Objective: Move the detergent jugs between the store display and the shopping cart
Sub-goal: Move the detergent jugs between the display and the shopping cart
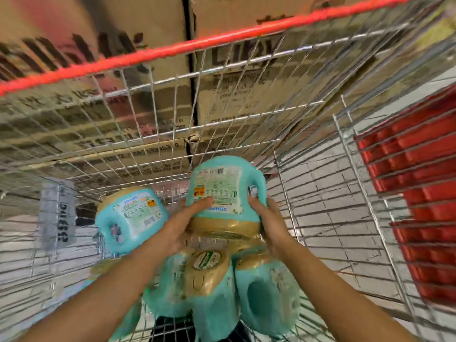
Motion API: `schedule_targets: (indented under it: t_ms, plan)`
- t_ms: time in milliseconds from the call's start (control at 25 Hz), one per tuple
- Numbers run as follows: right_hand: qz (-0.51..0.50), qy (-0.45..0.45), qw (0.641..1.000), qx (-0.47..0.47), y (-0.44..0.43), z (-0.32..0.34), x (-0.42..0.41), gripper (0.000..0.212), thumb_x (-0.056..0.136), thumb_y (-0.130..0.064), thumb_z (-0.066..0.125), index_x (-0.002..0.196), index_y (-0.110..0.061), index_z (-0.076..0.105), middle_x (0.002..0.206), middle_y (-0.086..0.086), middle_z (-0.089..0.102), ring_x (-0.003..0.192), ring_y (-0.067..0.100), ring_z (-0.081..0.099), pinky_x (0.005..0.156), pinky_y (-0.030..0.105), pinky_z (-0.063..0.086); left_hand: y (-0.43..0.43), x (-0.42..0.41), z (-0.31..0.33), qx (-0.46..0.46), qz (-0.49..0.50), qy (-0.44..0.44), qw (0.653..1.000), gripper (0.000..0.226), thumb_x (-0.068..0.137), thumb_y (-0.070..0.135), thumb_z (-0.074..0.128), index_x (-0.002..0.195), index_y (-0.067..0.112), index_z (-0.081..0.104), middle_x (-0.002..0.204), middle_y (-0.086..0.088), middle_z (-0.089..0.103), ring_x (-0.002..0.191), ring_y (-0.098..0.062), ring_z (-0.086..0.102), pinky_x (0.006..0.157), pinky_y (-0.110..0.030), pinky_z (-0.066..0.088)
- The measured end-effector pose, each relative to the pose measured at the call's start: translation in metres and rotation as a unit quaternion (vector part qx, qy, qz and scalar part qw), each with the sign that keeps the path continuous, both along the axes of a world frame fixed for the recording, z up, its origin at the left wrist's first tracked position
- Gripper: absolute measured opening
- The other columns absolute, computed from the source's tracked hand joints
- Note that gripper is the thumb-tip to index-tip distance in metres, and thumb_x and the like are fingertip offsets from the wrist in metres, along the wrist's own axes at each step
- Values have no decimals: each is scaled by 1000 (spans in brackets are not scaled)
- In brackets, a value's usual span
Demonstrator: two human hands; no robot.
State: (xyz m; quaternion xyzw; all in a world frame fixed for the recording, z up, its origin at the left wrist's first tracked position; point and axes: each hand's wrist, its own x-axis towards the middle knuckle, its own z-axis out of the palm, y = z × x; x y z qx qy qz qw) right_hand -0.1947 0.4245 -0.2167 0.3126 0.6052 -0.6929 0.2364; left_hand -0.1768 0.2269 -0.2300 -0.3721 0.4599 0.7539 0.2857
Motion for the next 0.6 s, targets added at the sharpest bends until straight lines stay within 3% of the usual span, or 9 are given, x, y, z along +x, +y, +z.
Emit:
schedule_targets:
  t_ms: [80,160,280,400,480,600]
  plan:
    - [38,26,999,26,-2,32,-1,13,90,-20,64,102,-21,59,94,6,72,76,17,70,60,28,53,-6,6,34,-28,6,18,999,60,40,41,94,92,20,75,88,-7,77,67,-23,71,68,-43,57]
    - [66,61,995,36,-6,63,-1,9,90,-12,62,96,-19,60,78,-1,70,62,9,68,50,22,50,-12,18,67,-36,34,50,998,53,36,45,90,80,19,78,82,-5,76,62,-19,69,58,-33,57]
    - [114,107,986,63,-12,111,7,12,86,-7,62,98,-10,61,78,4,67,65,17,63,56,28,50,-20,44,116,-61,71,112,989,44,43,44,87,78,19,78,79,-2,75,62,-16,68,60,-26,52]
    - [139,165,974,62,-19,154,18,30,78,-17,69,101,0,59,82,8,61,69,20,58,59,30,45,-22,71,159,-70,107,166,978,41,55,39,86,90,18,77,86,-4,75,69,-17,69,61,-26,53]
    - [139,203,968,52,-25,182,26,37,68,-22,68,96,-1,59,77,6,57,62,14,55,52,24,42,-20,87,184,-90,143,186,968,57,52,35,86,103,15,71,88,-3,75,70,-17,69,59,-25,53]
    - [118,240,964,-3,-33,221,39,13,79,-7,67,90,-8,61,71,2,61,59,11,56,50,21,44,-17,105,217,-89,189,220,953,87,47,43,86,123,10,60,106,-7,74,85,-19,71,68,-32,58]
